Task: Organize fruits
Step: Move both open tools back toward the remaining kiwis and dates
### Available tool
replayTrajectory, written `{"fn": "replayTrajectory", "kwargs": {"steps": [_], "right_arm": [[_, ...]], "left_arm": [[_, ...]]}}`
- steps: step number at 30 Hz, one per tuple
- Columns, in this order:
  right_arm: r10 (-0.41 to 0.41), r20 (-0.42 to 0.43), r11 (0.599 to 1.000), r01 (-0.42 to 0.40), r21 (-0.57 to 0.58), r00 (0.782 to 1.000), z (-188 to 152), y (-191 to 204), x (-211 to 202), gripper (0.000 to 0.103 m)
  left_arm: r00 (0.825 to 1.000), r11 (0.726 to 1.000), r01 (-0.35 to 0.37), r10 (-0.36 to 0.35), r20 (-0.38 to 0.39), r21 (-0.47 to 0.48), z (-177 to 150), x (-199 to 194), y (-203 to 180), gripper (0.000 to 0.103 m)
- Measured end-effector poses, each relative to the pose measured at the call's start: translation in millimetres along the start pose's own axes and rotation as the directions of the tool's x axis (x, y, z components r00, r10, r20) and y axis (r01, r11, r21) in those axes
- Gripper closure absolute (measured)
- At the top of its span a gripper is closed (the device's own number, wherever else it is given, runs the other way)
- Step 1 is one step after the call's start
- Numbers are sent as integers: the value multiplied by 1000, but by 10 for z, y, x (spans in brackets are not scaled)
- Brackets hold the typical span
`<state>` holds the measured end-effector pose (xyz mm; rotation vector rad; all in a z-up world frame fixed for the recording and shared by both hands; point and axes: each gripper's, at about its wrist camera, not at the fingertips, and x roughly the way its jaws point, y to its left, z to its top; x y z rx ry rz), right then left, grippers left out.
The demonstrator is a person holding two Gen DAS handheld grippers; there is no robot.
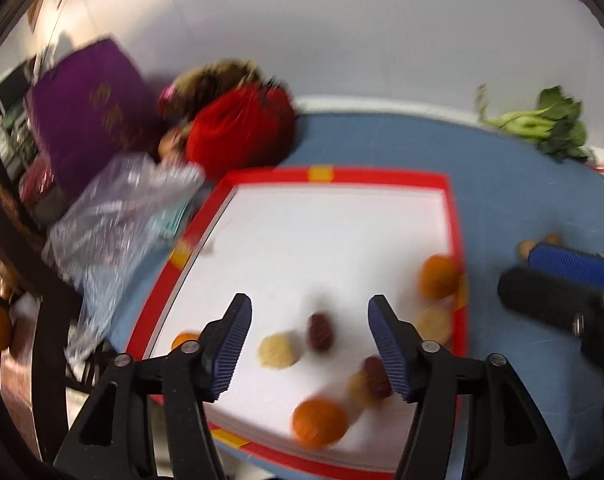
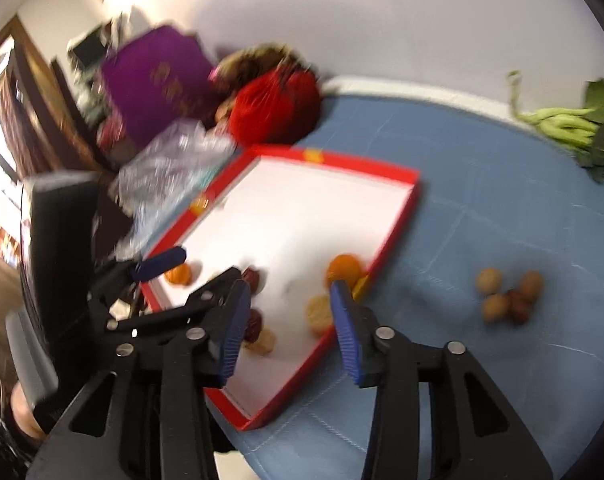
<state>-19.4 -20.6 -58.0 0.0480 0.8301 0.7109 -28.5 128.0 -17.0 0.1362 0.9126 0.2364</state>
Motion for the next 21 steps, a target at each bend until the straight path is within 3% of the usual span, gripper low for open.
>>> {"fn": "replayTrajectory", "kwargs": {"steps": [5,11,16,21], "right_arm": [[-69,65,992,61,114,996,48,-390,-322,61],[-250,66,942,227,247,966,-114,-855,-684,61],[-293,44,898,259,355,955,-219,-1210,-888,61],[-269,0,866,242,438,963,-249,-1460,-896,61]], "left_arm": [[996,995,72,-75,39,66,107,-93,-361,37],[987,974,142,-153,48,176,181,-152,-930,37],[981,955,181,-191,18,233,201,-114,-1321,37],[979,940,198,-202,-14,276,163,-50,-1579,37]]}}
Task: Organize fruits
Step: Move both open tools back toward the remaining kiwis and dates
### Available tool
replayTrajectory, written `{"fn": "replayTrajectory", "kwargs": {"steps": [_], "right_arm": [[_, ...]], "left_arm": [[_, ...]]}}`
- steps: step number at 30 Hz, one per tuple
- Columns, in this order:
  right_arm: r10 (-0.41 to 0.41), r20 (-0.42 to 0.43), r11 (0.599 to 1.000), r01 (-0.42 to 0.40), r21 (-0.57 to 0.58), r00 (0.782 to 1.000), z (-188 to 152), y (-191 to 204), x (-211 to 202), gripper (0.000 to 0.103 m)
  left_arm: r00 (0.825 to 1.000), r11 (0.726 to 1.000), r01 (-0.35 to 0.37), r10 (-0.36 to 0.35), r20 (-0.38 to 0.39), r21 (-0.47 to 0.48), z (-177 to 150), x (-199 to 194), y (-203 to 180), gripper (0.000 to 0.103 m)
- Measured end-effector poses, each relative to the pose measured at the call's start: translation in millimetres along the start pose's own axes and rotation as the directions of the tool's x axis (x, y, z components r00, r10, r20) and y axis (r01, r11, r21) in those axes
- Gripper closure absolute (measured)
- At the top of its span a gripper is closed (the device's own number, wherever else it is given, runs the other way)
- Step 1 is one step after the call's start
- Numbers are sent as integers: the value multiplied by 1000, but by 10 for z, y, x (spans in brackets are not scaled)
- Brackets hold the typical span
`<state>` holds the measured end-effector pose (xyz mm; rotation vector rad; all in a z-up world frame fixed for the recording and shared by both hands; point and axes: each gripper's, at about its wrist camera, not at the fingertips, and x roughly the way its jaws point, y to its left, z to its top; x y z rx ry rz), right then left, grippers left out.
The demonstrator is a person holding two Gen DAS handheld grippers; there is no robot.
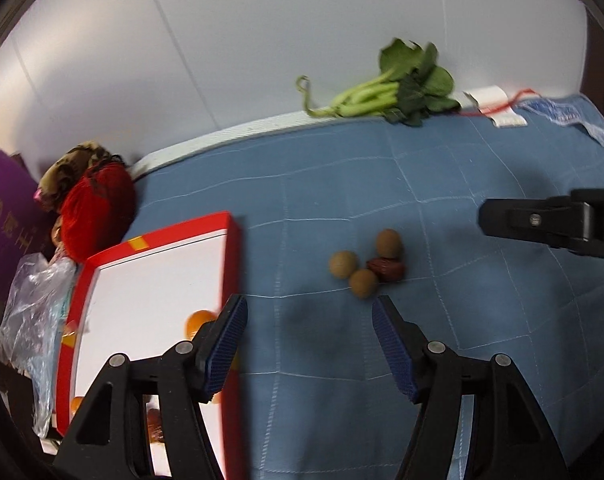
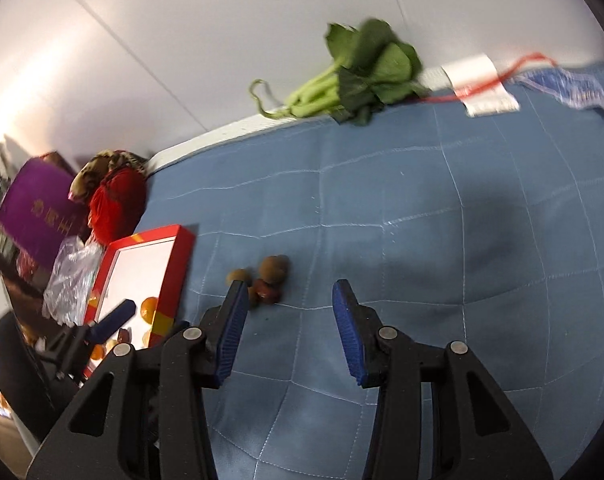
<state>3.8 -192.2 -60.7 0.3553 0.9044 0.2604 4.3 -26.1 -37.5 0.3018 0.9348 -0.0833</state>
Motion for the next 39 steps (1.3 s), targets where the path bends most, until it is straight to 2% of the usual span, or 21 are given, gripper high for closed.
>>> {"fn": "replayTrajectory", "kwargs": {"steps": [3,10,14,20,22,24,28,30,33,37,39], "right_arm": [[-11,-24,1000,11,27,1000,10,-48,71,61],[-44,-10,996,45,78,999,40,-126,63,61],[-52,-16,994,53,91,999,53,-138,77,61],[-11,-86,997,18,78,996,34,-2,262,61],[6,-116,997,3,78,993,27,70,379,61],[11,-128,996,-1,85,992,41,122,469,61],[-10,-129,995,22,93,992,121,216,654,61],[-9,-138,995,23,99,990,134,243,734,61],[-53,-151,993,68,95,987,126,280,849,61],[-40,-184,993,59,100,982,120,326,1003,61],[-65,-175,993,80,83,982,108,348,1051,66]], "left_arm": [[1000,1000,10,-9,-23,21,5,90,-84,37],[995,997,59,-55,-79,54,-60,203,-230,37],[994,996,50,-42,-102,71,-128,199,-132,36],[984,993,100,-108,-140,-62,-255,150,343,38],[979,986,143,-154,-134,-89,-299,112,452,38],[978,984,154,-164,-129,-88,-329,84,469,38],[987,993,106,-112,-119,-53,-358,41,452,37],[984,990,124,-131,-120,-70,-354,36,478,37],[979,985,151,-161,-125,-85,-333,56,464,37],[972,977,190,-201,-123,-97,-287,78,429,37],[966,971,215,-228,-126,-106,-269,103,391,37]]}}
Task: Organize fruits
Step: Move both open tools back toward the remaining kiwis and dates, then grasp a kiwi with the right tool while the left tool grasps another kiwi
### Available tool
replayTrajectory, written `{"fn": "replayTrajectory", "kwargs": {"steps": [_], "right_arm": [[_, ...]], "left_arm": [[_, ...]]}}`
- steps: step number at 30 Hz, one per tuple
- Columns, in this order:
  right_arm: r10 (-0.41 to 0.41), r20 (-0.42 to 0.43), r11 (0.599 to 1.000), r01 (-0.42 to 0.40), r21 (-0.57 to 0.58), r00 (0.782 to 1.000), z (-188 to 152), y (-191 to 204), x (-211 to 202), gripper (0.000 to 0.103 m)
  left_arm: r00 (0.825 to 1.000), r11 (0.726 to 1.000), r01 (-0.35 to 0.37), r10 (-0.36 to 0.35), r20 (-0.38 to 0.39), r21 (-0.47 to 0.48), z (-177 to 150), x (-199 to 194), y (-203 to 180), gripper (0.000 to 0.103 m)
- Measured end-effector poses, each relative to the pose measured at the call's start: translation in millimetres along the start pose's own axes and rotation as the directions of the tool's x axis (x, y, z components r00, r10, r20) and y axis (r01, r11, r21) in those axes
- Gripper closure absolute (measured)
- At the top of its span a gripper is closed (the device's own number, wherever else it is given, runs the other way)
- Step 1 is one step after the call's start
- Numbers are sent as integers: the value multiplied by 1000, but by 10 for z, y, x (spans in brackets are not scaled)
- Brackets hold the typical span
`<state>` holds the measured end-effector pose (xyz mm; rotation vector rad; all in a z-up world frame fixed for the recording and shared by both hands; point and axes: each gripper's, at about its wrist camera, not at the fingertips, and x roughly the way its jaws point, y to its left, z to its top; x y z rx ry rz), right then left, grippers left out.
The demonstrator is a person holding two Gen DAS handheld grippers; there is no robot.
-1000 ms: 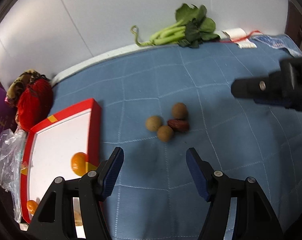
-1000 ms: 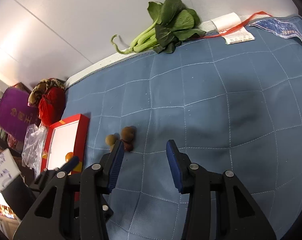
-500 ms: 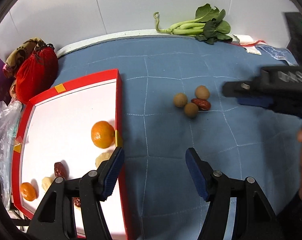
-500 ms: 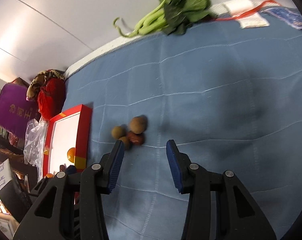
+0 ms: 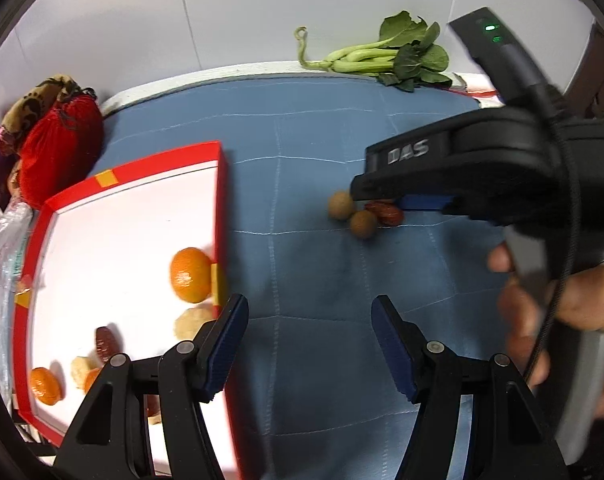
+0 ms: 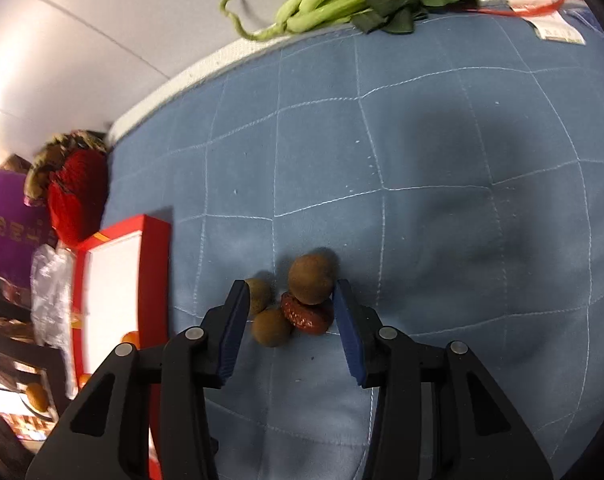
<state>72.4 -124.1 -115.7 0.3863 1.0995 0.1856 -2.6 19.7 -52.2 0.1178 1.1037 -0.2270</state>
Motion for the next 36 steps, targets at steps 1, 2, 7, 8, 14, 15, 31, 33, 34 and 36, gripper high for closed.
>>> {"fn": "replayTrajectory", "kwargs": {"steps": [1,2,7,8,14,15,31,33,34,36], "right_arm": [[-6,3,1000,6,0,1000,6,-10,25,73],[-7,4,1000,7,11,1000,14,-46,42,77],[3,40,999,-4,35,999,55,-166,-125,82],[6,55,999,-8,34,998,62,-184,-190,82],[83,93,992,-91,88,992,98,-444,-567,82],[94,94,990,-103,98,991,105,-487,-599,82],[167,115,977,-180,110,979,123,-645,-838,82],[170,120,976,-183,113,978,119,-640,-844,82],[170,125,976,-184,112,977,120,-633,-853,82],[168,131,977,-182,110,977,114,-618,-865,82]], "left_arm": [[1000,1000,12,-12,-4,-3,17,21,-16,37],[1000,1000,20,-20,-5,-5,28,40,-34,37],[999,999,47,-47,-1,-26,122,115,-115,37],[999,998,52,-52,1,-28,138,127,-138,37],[999,999,40,-40,1,-21,261,247,-260,38],[999,999,39,-39,-2,-20,285,283,-280,38],[997,996,68,-65,-48,59,566,739,-392,74],[996,994,77,-74,-52,71,539,729,-408,79],[996,994,79,-75,-53,78,518,720,-413,80],[995,993,90,-86,-56,70,471,689,-396,80]]}}
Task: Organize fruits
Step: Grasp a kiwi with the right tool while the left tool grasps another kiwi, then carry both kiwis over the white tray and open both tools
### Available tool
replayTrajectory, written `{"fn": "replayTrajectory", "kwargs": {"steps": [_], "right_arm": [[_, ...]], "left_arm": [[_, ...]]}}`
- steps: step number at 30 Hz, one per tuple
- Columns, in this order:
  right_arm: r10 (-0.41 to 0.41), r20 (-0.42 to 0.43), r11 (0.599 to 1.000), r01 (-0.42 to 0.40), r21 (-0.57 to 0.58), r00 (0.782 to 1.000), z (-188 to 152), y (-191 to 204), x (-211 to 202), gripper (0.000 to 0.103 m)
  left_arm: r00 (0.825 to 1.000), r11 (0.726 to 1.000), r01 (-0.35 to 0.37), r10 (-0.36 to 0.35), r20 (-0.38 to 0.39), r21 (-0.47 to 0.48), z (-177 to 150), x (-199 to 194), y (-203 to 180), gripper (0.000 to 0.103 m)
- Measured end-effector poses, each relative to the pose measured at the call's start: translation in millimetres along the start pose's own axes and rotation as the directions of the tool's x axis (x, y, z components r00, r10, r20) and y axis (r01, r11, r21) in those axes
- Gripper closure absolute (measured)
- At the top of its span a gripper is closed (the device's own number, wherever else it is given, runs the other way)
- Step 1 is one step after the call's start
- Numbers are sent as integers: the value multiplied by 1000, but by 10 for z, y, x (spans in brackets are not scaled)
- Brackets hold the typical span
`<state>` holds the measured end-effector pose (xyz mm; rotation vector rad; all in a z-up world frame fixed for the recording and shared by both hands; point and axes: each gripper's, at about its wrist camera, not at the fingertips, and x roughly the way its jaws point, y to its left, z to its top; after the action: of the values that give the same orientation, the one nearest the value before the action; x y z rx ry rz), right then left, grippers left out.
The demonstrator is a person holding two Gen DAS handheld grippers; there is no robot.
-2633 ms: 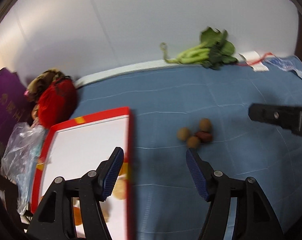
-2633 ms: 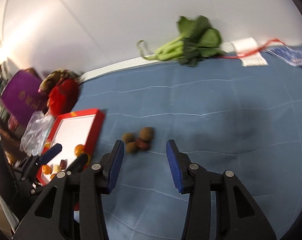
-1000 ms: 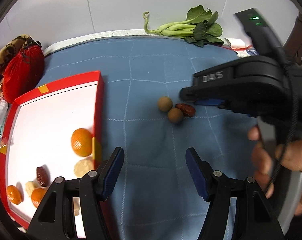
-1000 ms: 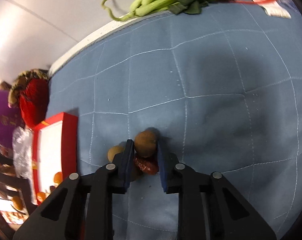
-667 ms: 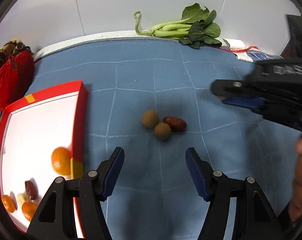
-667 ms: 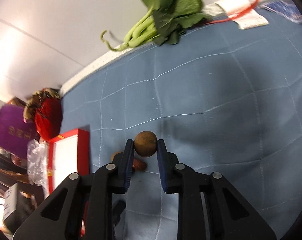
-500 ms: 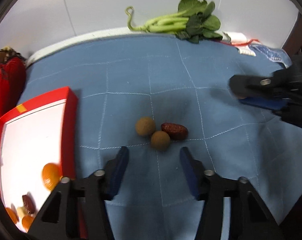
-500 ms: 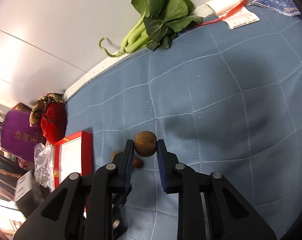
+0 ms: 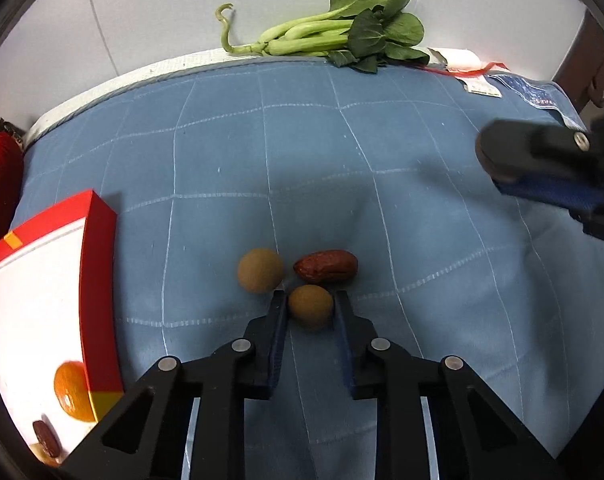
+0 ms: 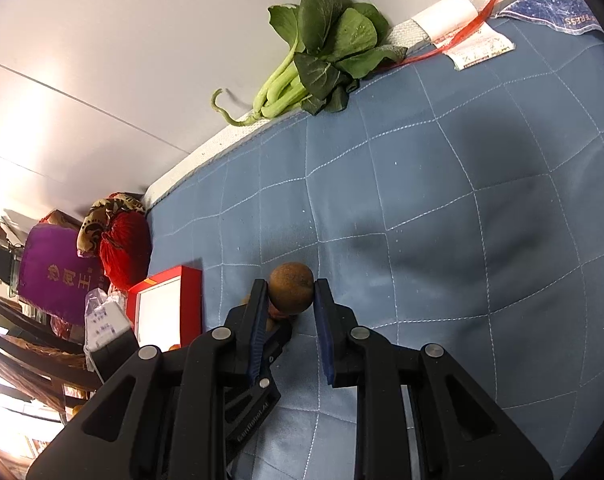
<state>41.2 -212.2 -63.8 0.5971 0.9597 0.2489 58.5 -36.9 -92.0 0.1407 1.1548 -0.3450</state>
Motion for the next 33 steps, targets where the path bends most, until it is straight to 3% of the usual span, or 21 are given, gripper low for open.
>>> {"fn": "replayTrajectory", "kwargs": {"steps": [7,12,18,26,33], "right_arm": [[12,-10,1000,-12,-23,1000,-55,75,41,82],[73,-44,991,-77,-106,996,-190,346,150,82],[133,-98,960,-153,-236,986,-449,773,339,82],[178,-173,857,-239,-457,969,-947,1382,517,82],[141,-262,770,-272,-577,955,-1418,1661,764,82]], "left_arm": [[996,999,21,-19,82,-32,-38,-348,102,80],[984,997,-72,76,158,-32,-153,-768,225,80],[958,971,-199,221,180,-133,-331,-1088,680,80],[933,918,-320,348,89,-236,-603,-1210,1394,80],[924,891,-352,380,47,-287,-676,-1219,1674,80]]}}
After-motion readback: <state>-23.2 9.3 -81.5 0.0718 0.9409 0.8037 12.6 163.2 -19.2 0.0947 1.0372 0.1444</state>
